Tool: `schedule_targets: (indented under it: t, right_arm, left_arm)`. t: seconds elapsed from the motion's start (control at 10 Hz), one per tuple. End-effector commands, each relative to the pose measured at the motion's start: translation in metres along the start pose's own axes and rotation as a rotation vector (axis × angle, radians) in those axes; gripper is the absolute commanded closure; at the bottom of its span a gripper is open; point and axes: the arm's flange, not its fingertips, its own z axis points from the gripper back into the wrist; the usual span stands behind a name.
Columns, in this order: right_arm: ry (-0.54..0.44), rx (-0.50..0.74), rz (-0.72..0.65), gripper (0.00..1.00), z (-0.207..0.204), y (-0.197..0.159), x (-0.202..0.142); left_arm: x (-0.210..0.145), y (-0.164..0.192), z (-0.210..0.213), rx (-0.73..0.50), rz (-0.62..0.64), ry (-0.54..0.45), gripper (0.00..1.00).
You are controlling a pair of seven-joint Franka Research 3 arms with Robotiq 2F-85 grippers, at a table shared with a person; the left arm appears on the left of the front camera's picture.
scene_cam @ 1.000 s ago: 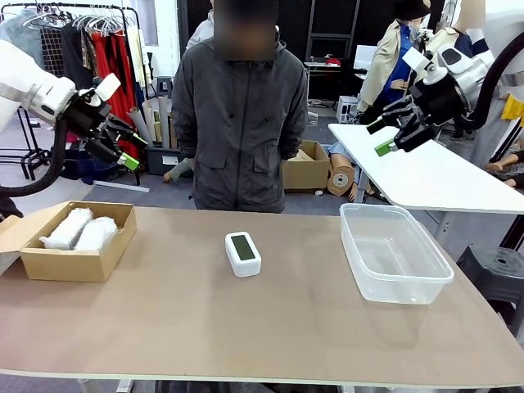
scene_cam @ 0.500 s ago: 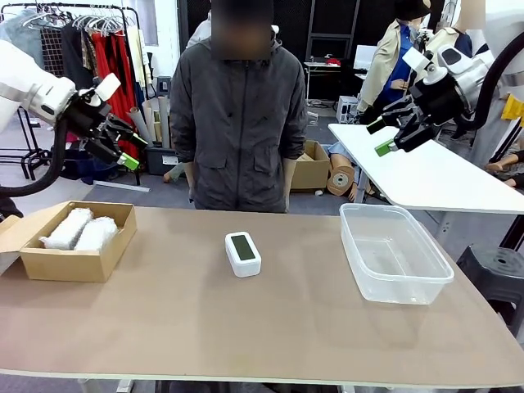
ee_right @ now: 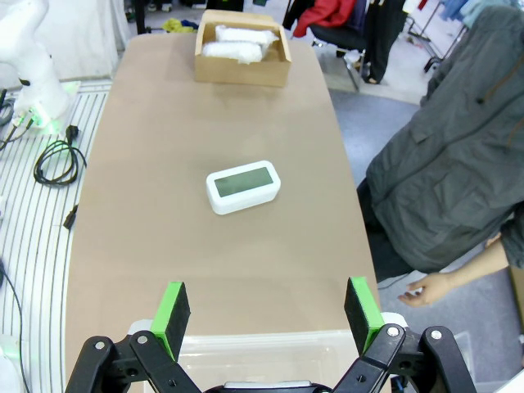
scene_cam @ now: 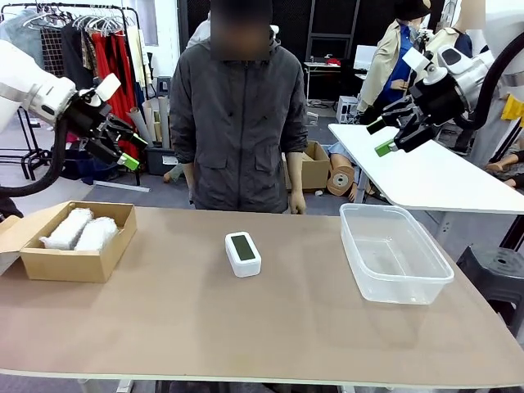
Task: Separate and place wrapped and unwrapped clocks.
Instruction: Pick up the Digital clock indicated by the person.
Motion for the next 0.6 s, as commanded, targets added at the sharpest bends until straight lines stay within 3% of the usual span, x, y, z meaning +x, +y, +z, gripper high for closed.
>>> schedule_targets:
  t: [0.0,0.5]
  right_arm:
    - [0.009,-0.003,0.006,0.0,0.0013,0.0002,0.0006]
    - [0.009,-0.003,0.006,0.0,0.0013,0.0002,0.0006]
  left_arm:
    - [0.0005,-0.0002,0.0017,0.006,0.005,0.008,0.0]
    - [0.0005,-0.0002,0.0017,0.006,0.005,0.008,0.0]
